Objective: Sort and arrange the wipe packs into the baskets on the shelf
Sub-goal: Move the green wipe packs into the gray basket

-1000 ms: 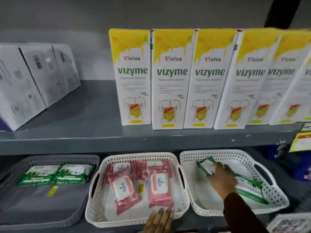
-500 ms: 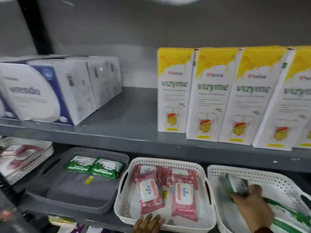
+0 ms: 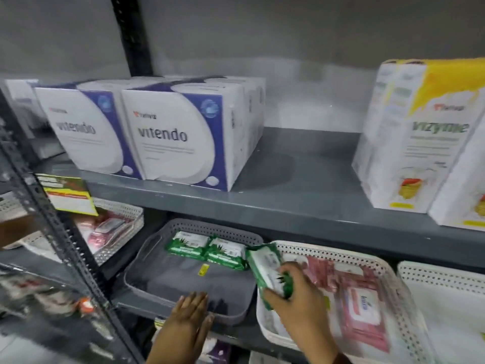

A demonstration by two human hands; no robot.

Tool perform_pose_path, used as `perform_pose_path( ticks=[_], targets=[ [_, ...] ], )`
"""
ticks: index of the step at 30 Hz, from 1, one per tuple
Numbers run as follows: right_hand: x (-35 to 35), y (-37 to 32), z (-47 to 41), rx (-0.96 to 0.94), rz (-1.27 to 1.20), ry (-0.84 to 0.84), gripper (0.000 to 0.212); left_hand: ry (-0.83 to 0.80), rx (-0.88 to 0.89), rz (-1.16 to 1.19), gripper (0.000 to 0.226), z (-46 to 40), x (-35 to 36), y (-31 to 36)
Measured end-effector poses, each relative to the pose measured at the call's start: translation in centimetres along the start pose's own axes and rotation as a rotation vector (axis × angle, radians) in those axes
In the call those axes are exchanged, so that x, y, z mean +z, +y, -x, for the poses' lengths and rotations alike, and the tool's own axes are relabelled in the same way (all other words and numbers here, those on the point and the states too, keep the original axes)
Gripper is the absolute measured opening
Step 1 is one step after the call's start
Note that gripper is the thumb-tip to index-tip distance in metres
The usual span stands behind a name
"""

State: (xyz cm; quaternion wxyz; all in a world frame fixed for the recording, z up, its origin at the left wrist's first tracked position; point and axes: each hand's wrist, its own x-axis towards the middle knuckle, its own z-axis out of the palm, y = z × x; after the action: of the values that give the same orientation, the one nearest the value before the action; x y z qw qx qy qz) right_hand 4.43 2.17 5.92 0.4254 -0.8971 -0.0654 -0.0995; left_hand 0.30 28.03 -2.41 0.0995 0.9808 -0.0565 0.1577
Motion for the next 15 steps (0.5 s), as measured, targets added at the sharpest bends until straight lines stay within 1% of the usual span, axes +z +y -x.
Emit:
perform_pose_path(
  ticks=[2,5,9,11,13,15],
  targets=[
    [3.1,-2.0,-0.5,-0.056,0.04,-0.058,0.041,0.001,0.006,0.026,0.063,0.0,-0.2,-1.0],
    [7.9,-4.3,-2.4,-0.081,0.17,-0.08,0.037,-0.006,0.052,0.084,0.057,0.4,-0.3,-2.5],
    [12.5,-4.4,-4.5,-0.078,0.384,-0.086,0.044,0.021,0.114,0.134,0.052,0.8,-0.3,-3.2],
    [14.4,-3.7,-4.7,-0.061,0.509,-0.179,0.042,0.035,0.131,0.145,0.05,1.0,-0.1,-3.5],
    [15.3,-3.4,-4.5,-0.056,0.603,-0.282,0.035,0.048,0.134,0.136,0.05,1.1,0.2,-3.7],
    [15.4,-3.5,-4.5,-0.045,0.597,-0.325,0.035,0.051,0.133,0.112,0.051,1.1,0.5,-3.6]
  ],
)
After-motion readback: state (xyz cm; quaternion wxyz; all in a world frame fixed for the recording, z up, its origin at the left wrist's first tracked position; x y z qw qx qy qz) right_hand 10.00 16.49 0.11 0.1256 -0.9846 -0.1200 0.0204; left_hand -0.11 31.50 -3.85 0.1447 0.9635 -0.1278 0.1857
